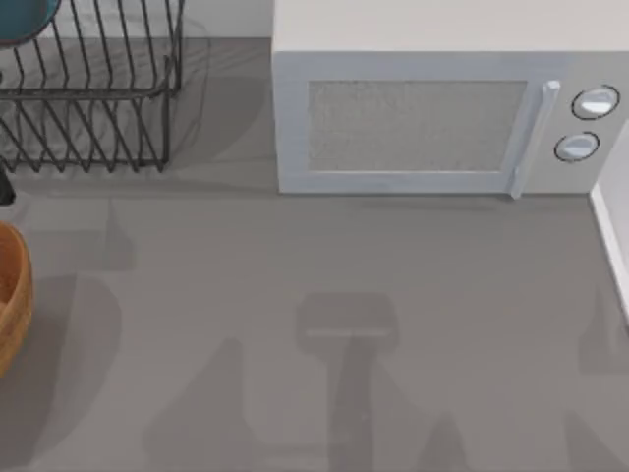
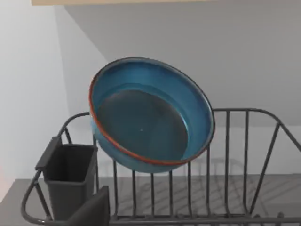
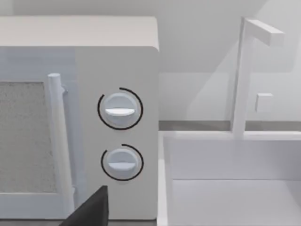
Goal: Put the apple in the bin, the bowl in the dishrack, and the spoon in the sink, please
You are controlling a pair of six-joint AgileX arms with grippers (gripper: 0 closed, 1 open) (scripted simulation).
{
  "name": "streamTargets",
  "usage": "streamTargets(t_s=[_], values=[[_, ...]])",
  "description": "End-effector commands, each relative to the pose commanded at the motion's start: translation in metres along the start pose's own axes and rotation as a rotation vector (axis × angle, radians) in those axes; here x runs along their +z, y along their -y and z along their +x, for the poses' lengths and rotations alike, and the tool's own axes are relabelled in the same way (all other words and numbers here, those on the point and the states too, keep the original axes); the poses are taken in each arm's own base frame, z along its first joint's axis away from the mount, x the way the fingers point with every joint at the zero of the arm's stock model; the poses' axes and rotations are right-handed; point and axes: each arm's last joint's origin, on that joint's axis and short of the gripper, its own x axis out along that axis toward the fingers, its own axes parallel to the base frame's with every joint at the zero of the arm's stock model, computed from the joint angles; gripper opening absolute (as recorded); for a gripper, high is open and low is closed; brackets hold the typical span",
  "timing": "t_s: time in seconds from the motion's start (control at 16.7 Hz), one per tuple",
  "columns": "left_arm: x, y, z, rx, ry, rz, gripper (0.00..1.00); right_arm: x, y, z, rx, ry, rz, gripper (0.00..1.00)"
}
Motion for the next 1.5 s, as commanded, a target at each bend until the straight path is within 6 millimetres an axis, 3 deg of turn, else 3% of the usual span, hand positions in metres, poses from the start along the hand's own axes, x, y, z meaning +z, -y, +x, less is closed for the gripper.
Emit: streamTargets(t_s=[0.12, 0.3, 0.6, 1.14, 1.5], values=[[-0.020, 0.003, -0.029, 0.002, -0.006, 0.006, 1.00, 0.000, 0.000, 0.000, 0.000, 0.000, 0.000, 1.00], [-0.049, 0.006, -0.057, 0.006, 0.006, 0.003, 1.00, 0.000, 0.000, 0.000, 0.000, 0.000, 0.000, 1.00], [-0.082, 0.008, -0.072, 0.012, 0.020, -0.025, 1.00, 0.000, 0.000, 0.000, 0.000, 0.000, 0.000, 1.00], [-0.087, 0.009, -0.073, 0.012, 0.018, -0.031, 1.00, 0.001, 0.001, 0.001, -0.008, -0.029, -0.030, 1.00], [-0.087, 0.009, -0.073, 0.012, 0.018, -0.031, 1.00, 0.014, 0.006, 0.008, 0.004, -0.311, -0.365, 1.00]])
